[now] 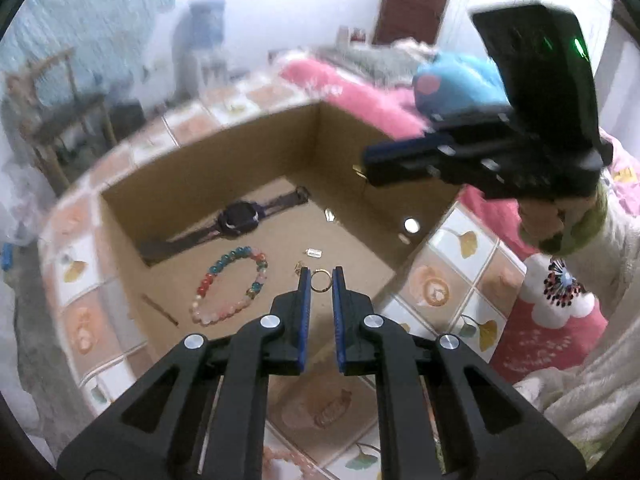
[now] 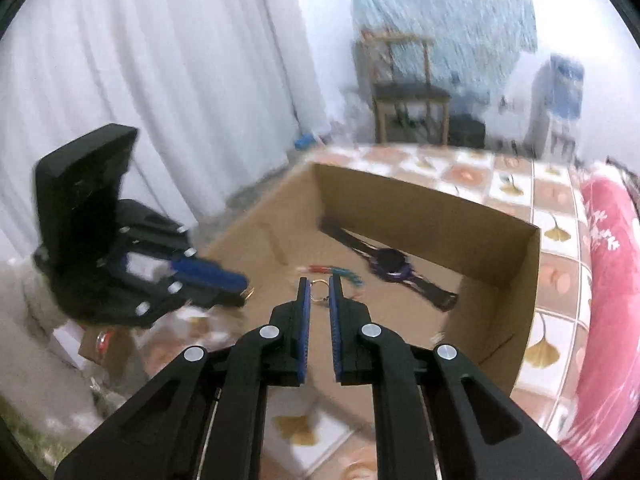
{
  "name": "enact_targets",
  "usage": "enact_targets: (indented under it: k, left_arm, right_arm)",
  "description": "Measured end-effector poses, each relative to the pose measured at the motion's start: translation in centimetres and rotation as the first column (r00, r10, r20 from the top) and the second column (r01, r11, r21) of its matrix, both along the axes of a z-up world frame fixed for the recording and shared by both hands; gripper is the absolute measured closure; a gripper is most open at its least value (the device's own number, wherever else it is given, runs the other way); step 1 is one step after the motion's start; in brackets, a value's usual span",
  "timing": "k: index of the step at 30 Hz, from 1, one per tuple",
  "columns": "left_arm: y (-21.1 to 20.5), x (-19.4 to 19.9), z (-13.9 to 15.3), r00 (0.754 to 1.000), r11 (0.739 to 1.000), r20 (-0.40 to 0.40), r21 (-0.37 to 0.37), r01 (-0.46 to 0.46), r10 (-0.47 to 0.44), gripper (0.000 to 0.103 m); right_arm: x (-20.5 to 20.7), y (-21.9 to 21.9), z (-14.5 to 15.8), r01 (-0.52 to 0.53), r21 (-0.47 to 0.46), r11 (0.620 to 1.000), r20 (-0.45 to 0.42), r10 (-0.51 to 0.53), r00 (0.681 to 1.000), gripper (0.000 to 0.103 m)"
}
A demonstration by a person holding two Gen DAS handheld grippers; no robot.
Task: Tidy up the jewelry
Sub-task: 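Carry the gold earring and ring over the box and open both tools, then move both tools back toward the pink bead bracelet on the table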
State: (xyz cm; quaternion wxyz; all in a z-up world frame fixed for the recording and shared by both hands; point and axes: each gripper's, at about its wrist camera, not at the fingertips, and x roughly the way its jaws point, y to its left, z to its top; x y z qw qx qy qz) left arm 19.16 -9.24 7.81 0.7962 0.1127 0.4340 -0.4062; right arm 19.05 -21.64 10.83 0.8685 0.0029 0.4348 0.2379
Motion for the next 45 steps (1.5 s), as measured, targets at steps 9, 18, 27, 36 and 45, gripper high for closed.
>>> enact_targets:
  k: [9, 18, 27, 36, 45]
  left_arm:
    - [-4.8, 6.9, -6.7, 0.928, 0.984, -0.372, 0.147, 0.098, -0.037, 0.093]
    - [-4.5, 6.7, -6.5, 0.942, 0.986, -0.336, 0.159, 0.059, -0.002, 0.078]
    - [0.6, 3.0, 0.0, 0.991, 0.997, -0.112, 0.043, -0.066, 0.071, 0.066]
    - [10.7, -3.9, 1.6, 0.946, 0.948, 0.060, -0.035, -0.316, 0.317, 0.053]
    - [14.2, -10.5, -5.1, 0.909, 0.909, 0.003, 0.015, -0.417, 0.417, 0.053]
  right_arm:
    - [9.4, 1.0, -7.3, -0.011, -0.153, 0.988, -0.336, -0.042, 0.941, 0.093]
    - [9.5, 0.6, -7.1, 0.022, -0.167, 0.986, -0.310, -0.074, 0.948, 0.091]
    - [5.2, -1.9, 0.1, 0.101, -0.043, 0.994, -0.081, -0.104, 0.991, 0.080]
    - [-8.1, -1.4, 1.6, 0.025, 0.176, 0.984, 0.059, -0.036, 0.998, 0.066]
    - [-11.4, 5.2, -9.6, 0.071, 0.216, 0.974, -0.180, -0.031, 0.983, 0.065]
